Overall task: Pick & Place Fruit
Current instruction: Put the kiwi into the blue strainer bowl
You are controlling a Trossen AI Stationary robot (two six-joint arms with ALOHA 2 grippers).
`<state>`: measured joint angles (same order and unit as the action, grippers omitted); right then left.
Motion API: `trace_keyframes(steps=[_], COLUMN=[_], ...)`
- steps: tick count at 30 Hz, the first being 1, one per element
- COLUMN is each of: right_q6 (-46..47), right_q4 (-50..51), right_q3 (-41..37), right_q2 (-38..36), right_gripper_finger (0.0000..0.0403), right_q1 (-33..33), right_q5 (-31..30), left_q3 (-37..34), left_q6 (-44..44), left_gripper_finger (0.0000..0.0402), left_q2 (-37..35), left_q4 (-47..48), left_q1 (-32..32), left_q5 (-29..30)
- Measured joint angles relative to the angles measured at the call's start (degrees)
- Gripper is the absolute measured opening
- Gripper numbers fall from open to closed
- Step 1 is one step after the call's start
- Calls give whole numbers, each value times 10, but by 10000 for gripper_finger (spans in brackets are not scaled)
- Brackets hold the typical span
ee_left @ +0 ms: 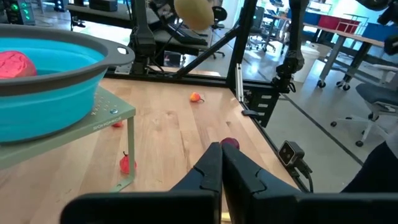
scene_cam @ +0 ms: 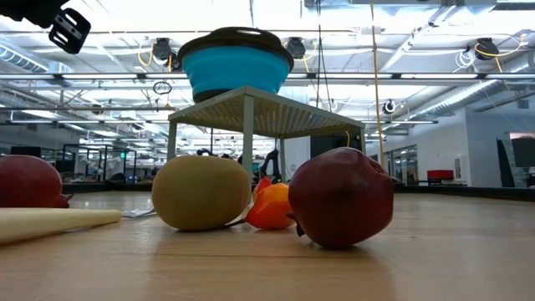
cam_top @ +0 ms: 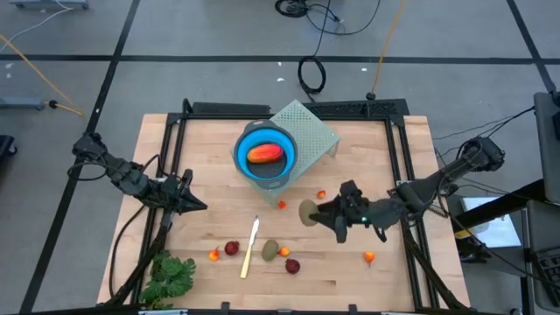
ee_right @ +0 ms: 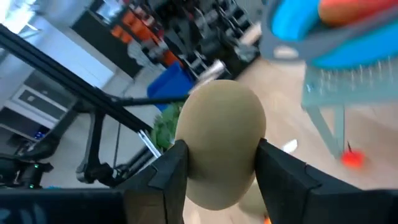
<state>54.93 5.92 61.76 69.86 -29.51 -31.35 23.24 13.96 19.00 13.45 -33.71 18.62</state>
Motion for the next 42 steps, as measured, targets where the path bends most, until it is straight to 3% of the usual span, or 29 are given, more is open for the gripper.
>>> trace_keyframes(steps=[7,15,24,32,42], right_q6=[-113,-241,-389,-527,-617], right_q4=[-53,-81,-83,-83,-83], right_q3=[0,0,0,0,1], right_q2=[-16,-20,-20,-20,-20], right_gripper_finger=[158,157,157,157,161], right_q1=[21,42,65,70,70], right_q5=[1,1,1,1,1], left_q3=[0,0,0,0,0], left_q6=[0,1,15,16,15], left_gripper_finger=[20,2,18,2,18], left_q2=[1,1,1,1,1], left_q4=[0,0,0,0,0], left_q1=[0,0,0,0,0], left_q5=[0,0,0,0,0])
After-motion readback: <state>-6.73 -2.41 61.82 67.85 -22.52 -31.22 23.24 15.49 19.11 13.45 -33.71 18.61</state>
